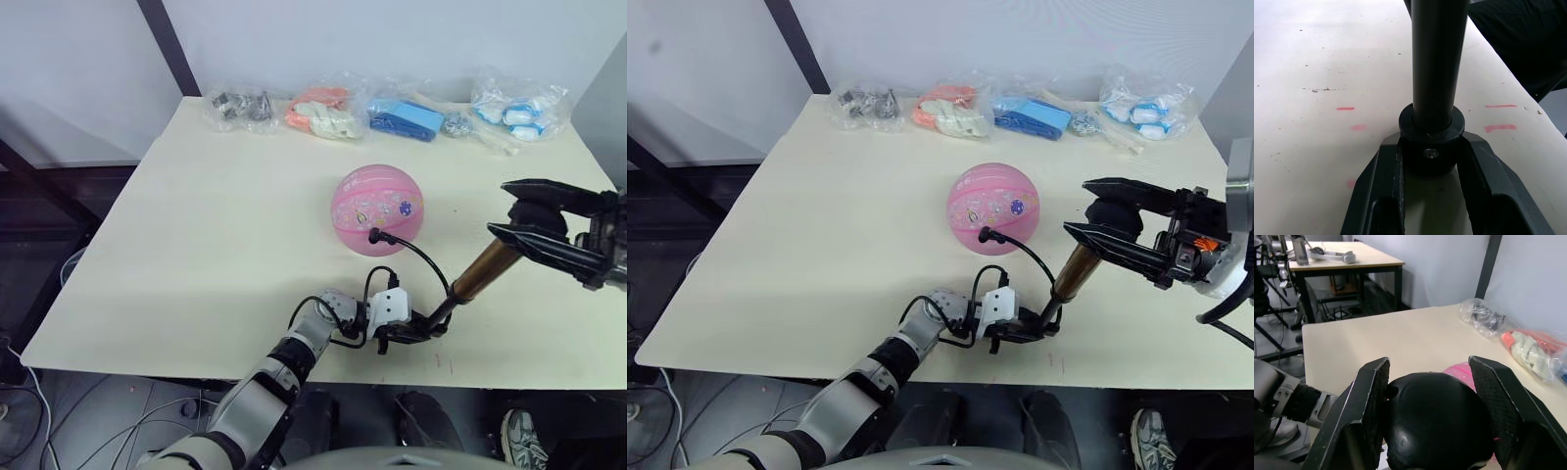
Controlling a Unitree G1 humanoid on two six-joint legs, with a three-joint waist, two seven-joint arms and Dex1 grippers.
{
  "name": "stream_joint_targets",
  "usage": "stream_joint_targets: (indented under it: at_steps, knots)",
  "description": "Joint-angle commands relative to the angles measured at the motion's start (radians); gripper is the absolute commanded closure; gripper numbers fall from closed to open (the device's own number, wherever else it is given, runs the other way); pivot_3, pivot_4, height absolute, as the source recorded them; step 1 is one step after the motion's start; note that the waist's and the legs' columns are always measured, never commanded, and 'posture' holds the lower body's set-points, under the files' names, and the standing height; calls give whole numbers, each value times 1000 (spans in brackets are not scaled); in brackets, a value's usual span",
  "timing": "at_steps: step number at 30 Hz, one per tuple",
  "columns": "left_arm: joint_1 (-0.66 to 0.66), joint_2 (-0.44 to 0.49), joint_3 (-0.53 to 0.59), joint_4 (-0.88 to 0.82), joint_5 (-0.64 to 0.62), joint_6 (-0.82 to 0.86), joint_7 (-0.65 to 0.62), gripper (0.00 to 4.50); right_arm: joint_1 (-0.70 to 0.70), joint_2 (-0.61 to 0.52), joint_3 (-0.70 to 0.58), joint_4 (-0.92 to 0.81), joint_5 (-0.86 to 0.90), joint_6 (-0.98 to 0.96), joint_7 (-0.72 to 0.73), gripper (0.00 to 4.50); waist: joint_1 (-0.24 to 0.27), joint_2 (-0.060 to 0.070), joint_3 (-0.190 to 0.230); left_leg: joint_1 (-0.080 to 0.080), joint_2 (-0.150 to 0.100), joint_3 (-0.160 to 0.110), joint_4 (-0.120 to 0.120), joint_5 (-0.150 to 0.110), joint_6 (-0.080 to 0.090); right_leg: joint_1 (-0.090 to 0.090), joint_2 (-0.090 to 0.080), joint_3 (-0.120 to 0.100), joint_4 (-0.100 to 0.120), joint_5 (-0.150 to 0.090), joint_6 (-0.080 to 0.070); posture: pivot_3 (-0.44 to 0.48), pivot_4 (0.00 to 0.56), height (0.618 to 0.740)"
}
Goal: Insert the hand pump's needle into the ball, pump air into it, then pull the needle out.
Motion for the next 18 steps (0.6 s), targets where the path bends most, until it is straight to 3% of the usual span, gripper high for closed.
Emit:
stream_joint_targets:
  at_steps: [1, 5, 18]
  knots:
    - [30, 25, -11, 53, 33, 36, 13, 3470, 61, 43, 63, -42, -138, -45, 29, 2342, -1, 0, 0, 1, 0, 0, 0, 0, 0, 0, 0, 0, 0, 0, 0, 0, 150, 740]
    - [34, 26, -9, 47, 33, 39, 12, 3470, 116, 157, 203, -50, -306, -136, 10, 2342, -3, -1, -1, 6, 1, 1, 0, 0, 0, 4, 2, 0, 0, -1, 1, 0, 150, 740]
    - [39, 39, 0, 20, 26, 42, 7, 3470, 246, 328, 581, 92, -711, -369, 53, 2342, -7, -3, -9, 8, 2, -1, 0, 0, -1, 4, 6, 1, 1, -3, 4, 0, 150, 740]
